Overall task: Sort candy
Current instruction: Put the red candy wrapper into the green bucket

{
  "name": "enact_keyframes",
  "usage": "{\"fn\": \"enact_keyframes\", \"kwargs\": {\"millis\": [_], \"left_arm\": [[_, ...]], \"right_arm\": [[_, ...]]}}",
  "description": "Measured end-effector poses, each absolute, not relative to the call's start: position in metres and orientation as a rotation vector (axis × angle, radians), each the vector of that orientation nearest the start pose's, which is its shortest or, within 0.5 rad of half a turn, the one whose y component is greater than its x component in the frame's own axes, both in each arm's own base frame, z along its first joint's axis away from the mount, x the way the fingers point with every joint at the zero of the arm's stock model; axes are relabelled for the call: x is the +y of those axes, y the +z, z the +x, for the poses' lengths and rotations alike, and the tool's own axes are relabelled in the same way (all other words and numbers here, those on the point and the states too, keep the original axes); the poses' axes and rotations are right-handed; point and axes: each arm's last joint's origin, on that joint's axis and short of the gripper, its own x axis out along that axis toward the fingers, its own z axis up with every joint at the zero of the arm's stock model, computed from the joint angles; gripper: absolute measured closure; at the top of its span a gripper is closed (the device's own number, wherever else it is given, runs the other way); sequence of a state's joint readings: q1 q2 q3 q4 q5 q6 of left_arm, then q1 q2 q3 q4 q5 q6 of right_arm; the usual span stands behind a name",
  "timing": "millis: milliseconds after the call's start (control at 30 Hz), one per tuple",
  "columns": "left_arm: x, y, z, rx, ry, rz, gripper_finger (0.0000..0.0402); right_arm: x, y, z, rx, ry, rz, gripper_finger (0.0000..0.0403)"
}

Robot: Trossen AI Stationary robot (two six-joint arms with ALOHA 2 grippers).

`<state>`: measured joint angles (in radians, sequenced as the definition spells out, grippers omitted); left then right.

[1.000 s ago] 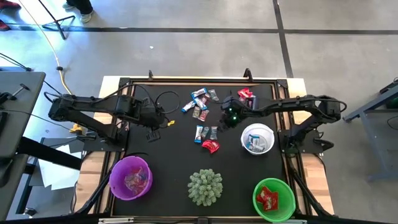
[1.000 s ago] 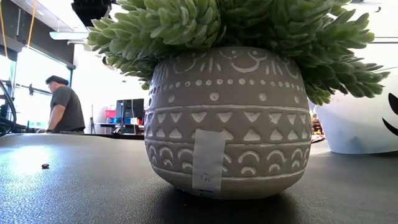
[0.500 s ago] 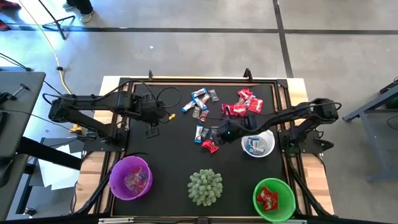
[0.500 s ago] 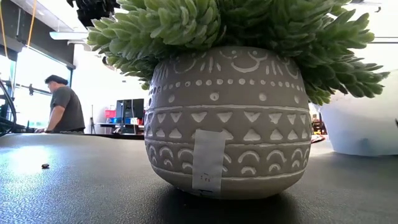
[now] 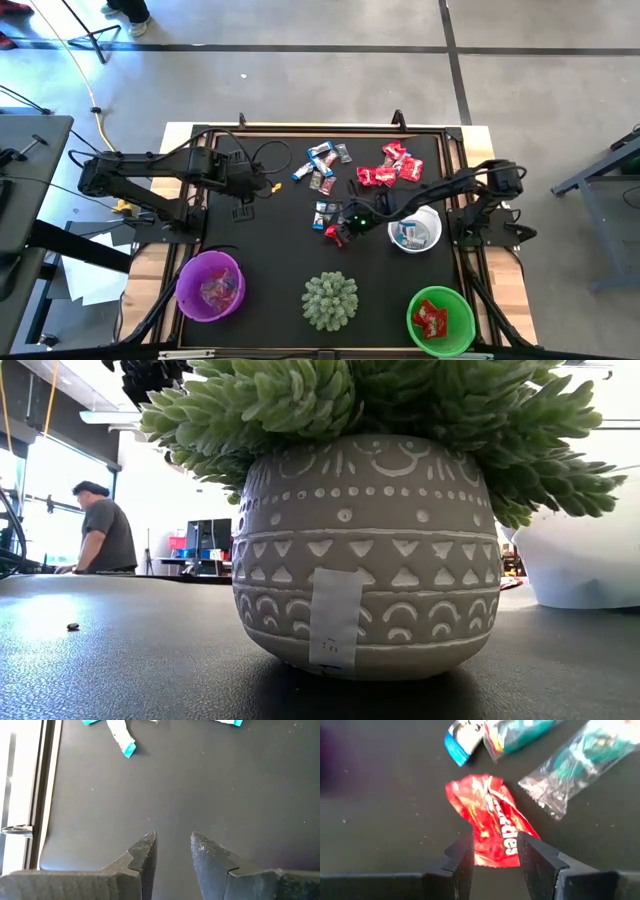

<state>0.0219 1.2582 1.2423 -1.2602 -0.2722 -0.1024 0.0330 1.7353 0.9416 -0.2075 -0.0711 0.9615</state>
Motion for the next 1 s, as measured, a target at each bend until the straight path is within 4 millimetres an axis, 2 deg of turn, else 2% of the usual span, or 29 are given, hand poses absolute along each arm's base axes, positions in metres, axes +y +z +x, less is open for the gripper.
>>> {"fn": "enact_keyframes", "kwargs": {"millis": [500,667,800,1000], "left_arm": [[0.012,0.319,0.212,1.253,0.317,0.073,0.0296],[0.012,0.319,0.212,1.253,0.317,0.073,0.0296],[0.012,0.319,0.212,1.253,0.317,0.073,0.0296],[0.012,0.319,0.212,1.260,0.316,0.075,0.0296]], "right_arm": [[0.012,0.119,0.336,1.031,-0.411,0.764,0.0261],[0.012,0.117,0.337,1.029,-0.421,0.762,0.0265],[0.012,0.117,0.337,1.034,-0.406,0.791,0.0295],[0.013,0.122,0.340,0.994,-0.373,0.858,0.0375]]}}
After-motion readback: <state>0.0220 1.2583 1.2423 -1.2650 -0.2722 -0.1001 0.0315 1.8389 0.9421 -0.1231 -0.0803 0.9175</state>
